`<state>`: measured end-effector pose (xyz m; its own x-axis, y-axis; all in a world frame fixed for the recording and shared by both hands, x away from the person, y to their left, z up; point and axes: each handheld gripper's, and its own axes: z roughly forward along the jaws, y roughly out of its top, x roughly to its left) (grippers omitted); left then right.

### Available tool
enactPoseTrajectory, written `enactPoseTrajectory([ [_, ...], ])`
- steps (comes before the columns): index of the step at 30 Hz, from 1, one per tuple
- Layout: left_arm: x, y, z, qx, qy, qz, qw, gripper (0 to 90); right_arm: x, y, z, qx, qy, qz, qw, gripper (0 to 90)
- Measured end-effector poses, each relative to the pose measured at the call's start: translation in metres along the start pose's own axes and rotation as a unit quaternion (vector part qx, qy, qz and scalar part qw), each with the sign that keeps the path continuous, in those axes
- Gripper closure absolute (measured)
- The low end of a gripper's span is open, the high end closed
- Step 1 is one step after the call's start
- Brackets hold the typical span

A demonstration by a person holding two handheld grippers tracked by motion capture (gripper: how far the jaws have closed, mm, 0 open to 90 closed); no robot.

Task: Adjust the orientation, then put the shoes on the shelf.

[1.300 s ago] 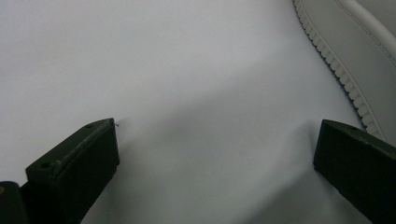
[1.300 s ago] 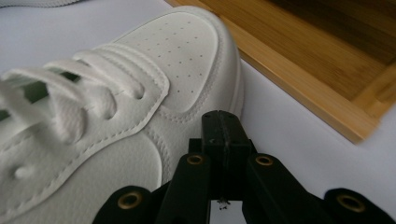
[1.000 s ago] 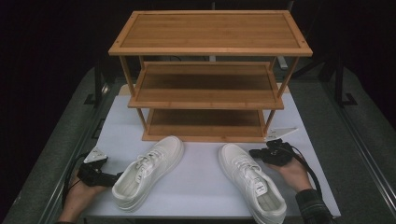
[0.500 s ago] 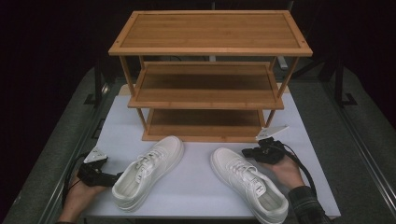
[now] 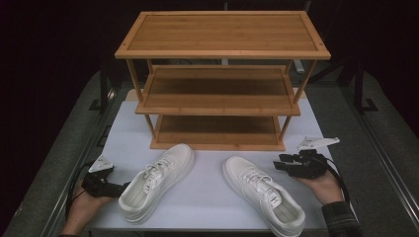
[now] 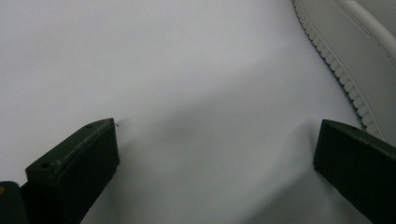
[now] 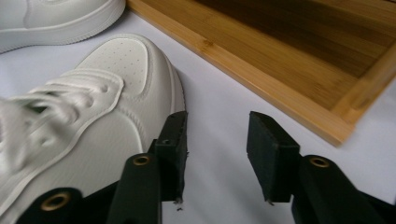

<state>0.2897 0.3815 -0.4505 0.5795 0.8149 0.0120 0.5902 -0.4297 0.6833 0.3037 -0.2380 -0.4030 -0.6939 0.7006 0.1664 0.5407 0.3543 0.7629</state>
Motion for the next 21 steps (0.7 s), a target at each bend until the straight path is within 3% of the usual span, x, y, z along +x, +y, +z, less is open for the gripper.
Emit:
enactPoseTrajectory([
  [10, -0.001, 0.000, -0.001, -0.003, 0.000, 0.000, 1.0000, 0.0, 0.009, -0.019, -0.030, -0.017, -0.007, 0.012, 0.9997, 49.0],
  [12, -0.001, 0.002, -0.007, -0.016, -0.023, -0.018, 0.9994, 0.0, 0.011, -0.022, -0.037, -0.028, -0.009, 0.014, 0.9995, 47.3],
  [18, -0.007, 0.015, -0.030, -0.037, -0.030, 0.006, 0.9989, 0.0, 0.017, -0.020, -0.045, -0.044, -0.001, 0.014, 0.9990, 41.3],
  [21, -0.008, 0.023, -0.043, -0.054, -0.041, 0.007, 0.9977, 0.0, 0.020, -0.018, -0.048, -0.049, -0.001, 0.012, 0.9987, 40.2],
])
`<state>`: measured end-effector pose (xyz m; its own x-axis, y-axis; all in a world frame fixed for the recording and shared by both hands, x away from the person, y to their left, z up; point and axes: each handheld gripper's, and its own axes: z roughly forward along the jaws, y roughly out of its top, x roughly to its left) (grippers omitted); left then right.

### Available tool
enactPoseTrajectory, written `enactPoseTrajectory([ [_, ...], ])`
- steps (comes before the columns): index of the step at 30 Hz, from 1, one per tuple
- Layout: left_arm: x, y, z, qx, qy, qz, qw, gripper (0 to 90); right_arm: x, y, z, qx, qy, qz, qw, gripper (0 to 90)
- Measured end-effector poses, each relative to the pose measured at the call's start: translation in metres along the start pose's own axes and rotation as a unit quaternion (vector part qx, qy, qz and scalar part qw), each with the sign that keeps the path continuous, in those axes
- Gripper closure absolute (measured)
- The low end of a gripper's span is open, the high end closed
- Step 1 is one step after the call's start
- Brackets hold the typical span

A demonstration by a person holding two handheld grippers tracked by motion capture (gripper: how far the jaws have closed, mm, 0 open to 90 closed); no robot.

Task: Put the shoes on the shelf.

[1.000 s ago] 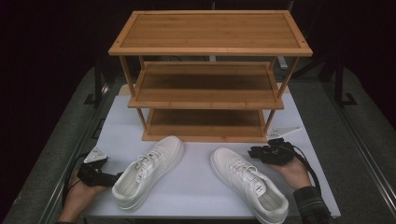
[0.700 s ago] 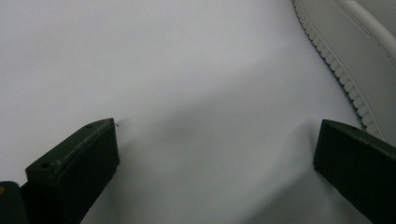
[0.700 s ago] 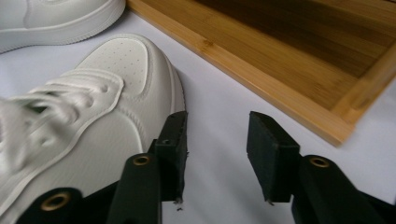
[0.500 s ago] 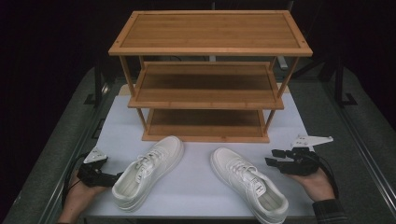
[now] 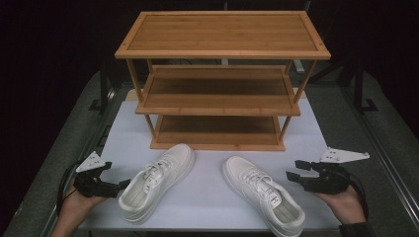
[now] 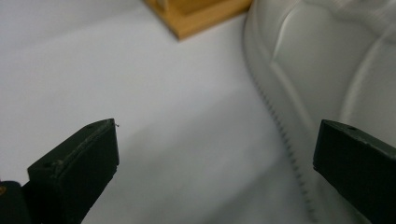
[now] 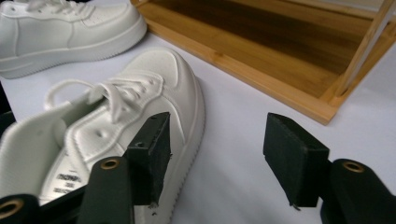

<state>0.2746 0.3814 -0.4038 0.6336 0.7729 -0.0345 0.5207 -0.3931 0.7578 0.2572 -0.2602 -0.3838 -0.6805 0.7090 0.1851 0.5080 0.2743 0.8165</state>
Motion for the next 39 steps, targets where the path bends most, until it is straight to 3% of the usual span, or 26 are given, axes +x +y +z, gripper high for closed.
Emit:
enactPoseTrajectory([
  [2, -0.002, 0.005, -0.008, -0.014, -0.006, 0.002, 0.9999, 0.9, 0.004, 0.003, -0.002, -0.009, 0.009, 0.001, 0.9999, 39.0],
  [3, -0.004, 0.009, -0.015, -0.027, -0.029, 0.007, 0.9992, 5.8, 0.006, 0.003, -0.003, -0.012, 0.013, 0.001, 0.9998, 38.8],
  [7, -0.011, 0.016, -0.023, -0.045, -0.041, 0.014, 0.9981, 9.2, 0.011, 0.003, -0.003, -0.011, 0.022, -0.005, 0.9997, 37.4],
  [8, -0.015, 0.020, -0.027, -0.055, -0.055, 0.022, 0.9967, 12.7, 0.015, 0.003, -0.002, -0.010, 0.026, -0.011, 0.9995, 36.2],
  [10, -0.017, 0.021, -0.028, -0.058, -0.060, 0.024, 0.9962, 14.9, 0.017, 0.003, -0.003, -0.010, 0.030, -0.014, 0.9994, 35.7],
  [14, -0.027, 0.029, -0.025, -0.075, -0.087, 0.033, 0.9929, 19.9, 0.020, 0.001, -0.004, -0.012, 0.034, -0.018, 0.9992, 34.8],
  [19, -0.035, 0.032, -0.012, -0.071, -0.109, 0.046, 0.9904, 30.7, 0.023, 0.000, -0.002, -0.013, 0.039, -0.023, 0.9989, 34.6],
  [24, -0.041, 0.032, 0.004, -0.058, -0.122, 0.052, 0.9895, 37.1, 0.026, 0.001, -0.001, -0.014, 0.043, -0.027, 0.9986, 34.6],
  [32, -0.045, 0.034, 0.015, -0.049, -0.124, 0.067, 0.9889, 54.3, 0.029, 0.001, 0.000, -0.015, 0.048, -0.031, 0.9982, 34.6],
  [39, -0.045, 0.034, 0.017, -0.046, -0.122, 0.066, 0.9892, 57.0, 0.032, 0.000, 0.000, -0.027, 0.066, -0.032, 0.9969, 34.6],
])
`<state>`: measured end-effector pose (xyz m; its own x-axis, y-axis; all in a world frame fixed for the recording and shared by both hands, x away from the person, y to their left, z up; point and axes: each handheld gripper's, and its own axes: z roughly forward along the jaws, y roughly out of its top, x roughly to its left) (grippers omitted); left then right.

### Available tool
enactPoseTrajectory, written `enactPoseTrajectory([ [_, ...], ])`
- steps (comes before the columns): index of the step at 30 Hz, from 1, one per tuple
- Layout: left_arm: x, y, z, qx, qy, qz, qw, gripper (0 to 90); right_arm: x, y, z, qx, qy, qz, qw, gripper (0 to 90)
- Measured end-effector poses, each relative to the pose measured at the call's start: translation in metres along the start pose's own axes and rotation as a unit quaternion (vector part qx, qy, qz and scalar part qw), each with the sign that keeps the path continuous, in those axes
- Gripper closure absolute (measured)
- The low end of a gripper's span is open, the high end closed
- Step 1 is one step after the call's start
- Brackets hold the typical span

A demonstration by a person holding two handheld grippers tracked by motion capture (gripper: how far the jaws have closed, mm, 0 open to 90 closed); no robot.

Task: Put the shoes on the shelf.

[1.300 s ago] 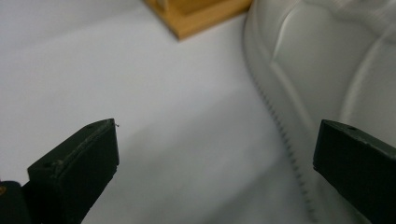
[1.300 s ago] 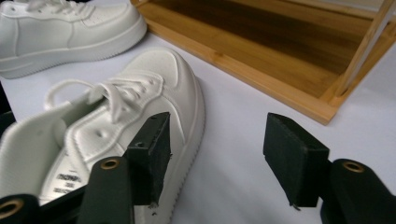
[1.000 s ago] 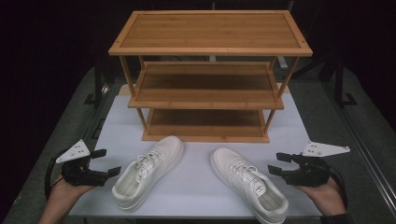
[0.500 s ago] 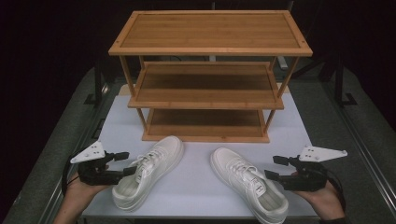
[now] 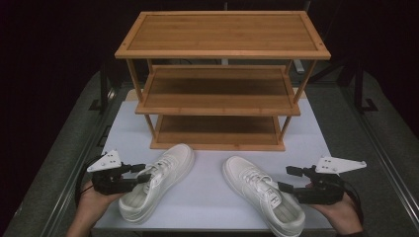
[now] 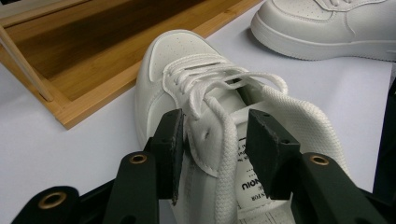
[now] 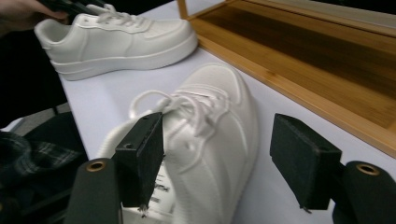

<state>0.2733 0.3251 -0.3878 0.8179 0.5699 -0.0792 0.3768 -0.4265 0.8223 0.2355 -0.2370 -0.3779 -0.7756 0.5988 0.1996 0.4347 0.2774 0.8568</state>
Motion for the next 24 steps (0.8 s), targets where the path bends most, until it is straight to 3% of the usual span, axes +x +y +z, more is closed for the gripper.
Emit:
enactPoseTrajectory([
  [9, 0.001, 0.000, 0.000, 0.000, 0.001, 0.000, 1.0000, 59.4, 0.005, -0.006, 0.021, 0.033, 0.018, -0.007, 0.9993, 34.7],
  [14, 0.001, -0.001, 0.001, 0.003, 0.003, -0.001, 1.0000, 61.2, 0.004, -0.012, 0.030, 0.053, 0.012, -0.012, 0.9985, 39.3],
  [15, 0.001, -0.001, 0.002, 0.003, 0.004, -0.002, 1.0000, 62.2, 0.003, -0.013, 0.031, 0.051, 0.014, -0.011, 0.9986, 48.0],
  [20, 0.002, -0.001, 0.002, 0.005, 0.009, -0.003, 0.9999, 67.7, 0.002, -0.013, 0.029, 0.040, 0.011, -0.014, 0.9990, 57.1],
  [24, 0.001, 0.000, 0.002, 0.009, 0.012, -0.010, 0.9998, 72.0, 0.002, -0.013, 0.025, 0.026, 0.011, -0.013, 0.9995, 75.3],
])
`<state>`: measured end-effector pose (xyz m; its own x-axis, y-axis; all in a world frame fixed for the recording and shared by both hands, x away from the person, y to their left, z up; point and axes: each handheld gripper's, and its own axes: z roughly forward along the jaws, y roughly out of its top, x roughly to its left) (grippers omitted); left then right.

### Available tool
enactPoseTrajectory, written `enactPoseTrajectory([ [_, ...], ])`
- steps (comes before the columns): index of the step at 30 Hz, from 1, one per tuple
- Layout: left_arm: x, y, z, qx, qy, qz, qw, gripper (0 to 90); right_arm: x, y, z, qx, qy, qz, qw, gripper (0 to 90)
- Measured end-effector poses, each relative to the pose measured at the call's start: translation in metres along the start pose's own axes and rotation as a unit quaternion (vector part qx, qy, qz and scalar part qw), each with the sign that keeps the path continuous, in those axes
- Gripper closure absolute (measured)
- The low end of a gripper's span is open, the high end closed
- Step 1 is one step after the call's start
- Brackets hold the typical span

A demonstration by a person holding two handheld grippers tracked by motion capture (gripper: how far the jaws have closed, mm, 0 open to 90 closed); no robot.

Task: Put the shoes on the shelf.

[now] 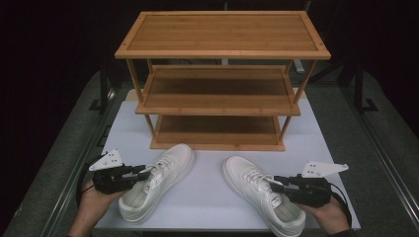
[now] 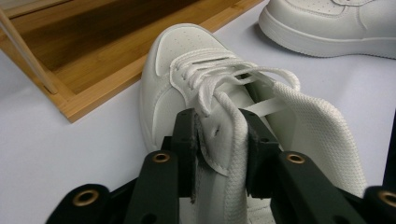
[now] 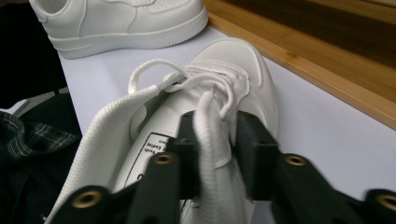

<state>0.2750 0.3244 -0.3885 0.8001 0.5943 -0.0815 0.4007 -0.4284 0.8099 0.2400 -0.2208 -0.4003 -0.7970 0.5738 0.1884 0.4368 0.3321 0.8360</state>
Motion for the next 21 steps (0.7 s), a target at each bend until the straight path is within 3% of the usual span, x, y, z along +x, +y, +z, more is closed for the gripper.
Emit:
enactPoseTrajectory([
  [3, 0.000, 0.001, -0.001, 0.002, 0.002, -0.001, 1.0000, 76.3, 0.000, 0.000, -0.001, -0.004, -0.006, 0.003, 1.0000, 81.9],
  [8, -0.001, 0.002, -0.001, 0.005, 0.009, -0.001, 0.9999, 82.4, -0.004, 0.000, -0.001, -0.004, 0.007, 0.008, 0.9999, 83.6],
  [16, -0.005, 0.007, -0.002, -0.013, 0.027, -0.001, 0.9996, 84.0, -0.008, 0.003, -0.004, -0.004, 0.010, 0.012, 0.9999, 84.4],
  [21, -0.009, 0.014, -0.004, -0.018, 0.023, 0.005, 0.9996, 84.1, -0.011, 0.005, -0.009, -0.007, 0.014, 0.014, 0.9998, 84.3],
])
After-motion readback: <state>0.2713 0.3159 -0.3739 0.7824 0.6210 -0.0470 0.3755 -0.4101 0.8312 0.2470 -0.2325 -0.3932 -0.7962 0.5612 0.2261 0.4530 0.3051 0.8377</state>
